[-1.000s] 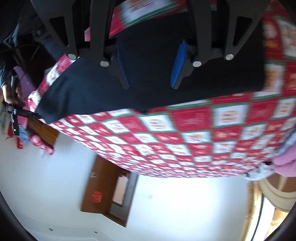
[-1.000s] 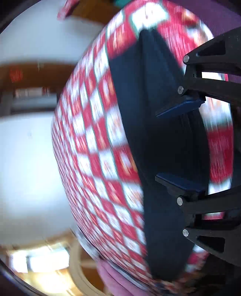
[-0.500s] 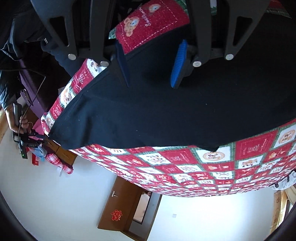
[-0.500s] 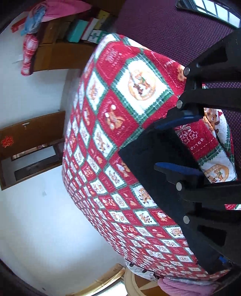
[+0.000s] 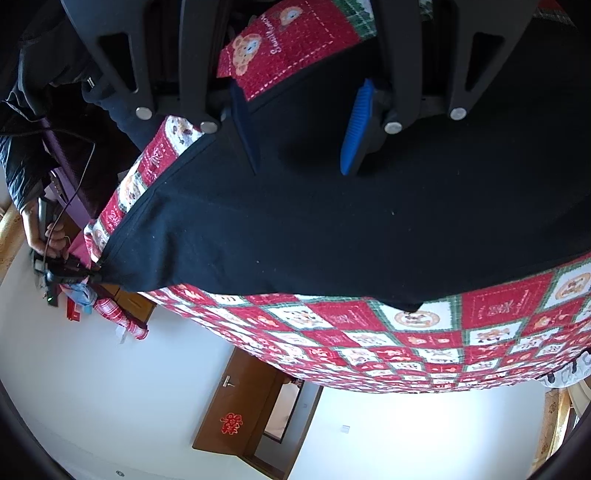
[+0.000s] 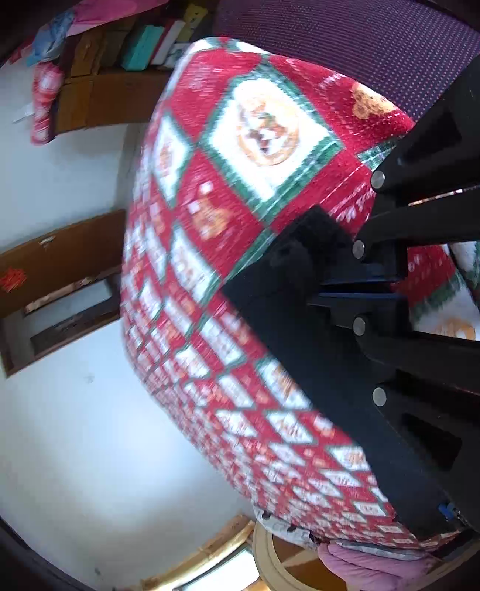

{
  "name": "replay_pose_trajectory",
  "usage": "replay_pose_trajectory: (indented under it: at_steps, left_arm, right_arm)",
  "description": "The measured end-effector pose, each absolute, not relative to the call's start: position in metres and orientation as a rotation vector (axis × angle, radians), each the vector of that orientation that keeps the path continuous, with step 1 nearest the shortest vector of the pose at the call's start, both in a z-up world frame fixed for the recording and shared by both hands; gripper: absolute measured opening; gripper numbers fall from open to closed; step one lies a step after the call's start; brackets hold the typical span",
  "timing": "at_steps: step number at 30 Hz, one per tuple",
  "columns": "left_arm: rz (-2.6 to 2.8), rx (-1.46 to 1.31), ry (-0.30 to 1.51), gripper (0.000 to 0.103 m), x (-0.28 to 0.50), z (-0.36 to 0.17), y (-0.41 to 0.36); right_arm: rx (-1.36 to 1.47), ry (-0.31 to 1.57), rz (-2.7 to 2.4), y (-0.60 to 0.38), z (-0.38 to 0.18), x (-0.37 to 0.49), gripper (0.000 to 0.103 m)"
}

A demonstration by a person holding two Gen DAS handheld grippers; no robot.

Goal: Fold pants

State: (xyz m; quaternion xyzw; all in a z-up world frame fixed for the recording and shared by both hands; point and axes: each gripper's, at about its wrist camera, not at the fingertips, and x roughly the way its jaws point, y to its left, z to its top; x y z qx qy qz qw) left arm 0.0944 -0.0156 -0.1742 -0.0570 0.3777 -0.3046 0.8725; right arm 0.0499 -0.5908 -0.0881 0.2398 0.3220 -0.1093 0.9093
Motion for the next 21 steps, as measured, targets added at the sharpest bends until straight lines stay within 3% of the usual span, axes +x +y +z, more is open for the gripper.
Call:
replay_pose_trajectory:
  at_steps: [4, 9, 18, 21]
  left_arm:
    - [-0.646, -0.129, 0.788, 0.048, 0.096, -0.176, -0.014]
    - [-0.662, -0.156, 0.792, 0.048, 0.097, -0.177, -0.01]
    - [-0.653, -0.154, 0.784, 0.049, 0.096, -0.174, -0.01]
    - [-0.606, -0.094, 0.754, 0.056, 0.093, -0.164, -0.018]
  right_arm:
    - [0.442, 0.62, -0.229, -0.584, -0.06, 0.038, 0.003]
    - [0.536, 0.726, -0.269, -0.609, -0.094, 0.047, 0.003]
    - [0.563, 0.789, -0.273, -0.616, -0.105, 0.045, 0.003]
    - [0.515, 0.764, -0.358, -0.614, -0.089, 0.038, 0.024]
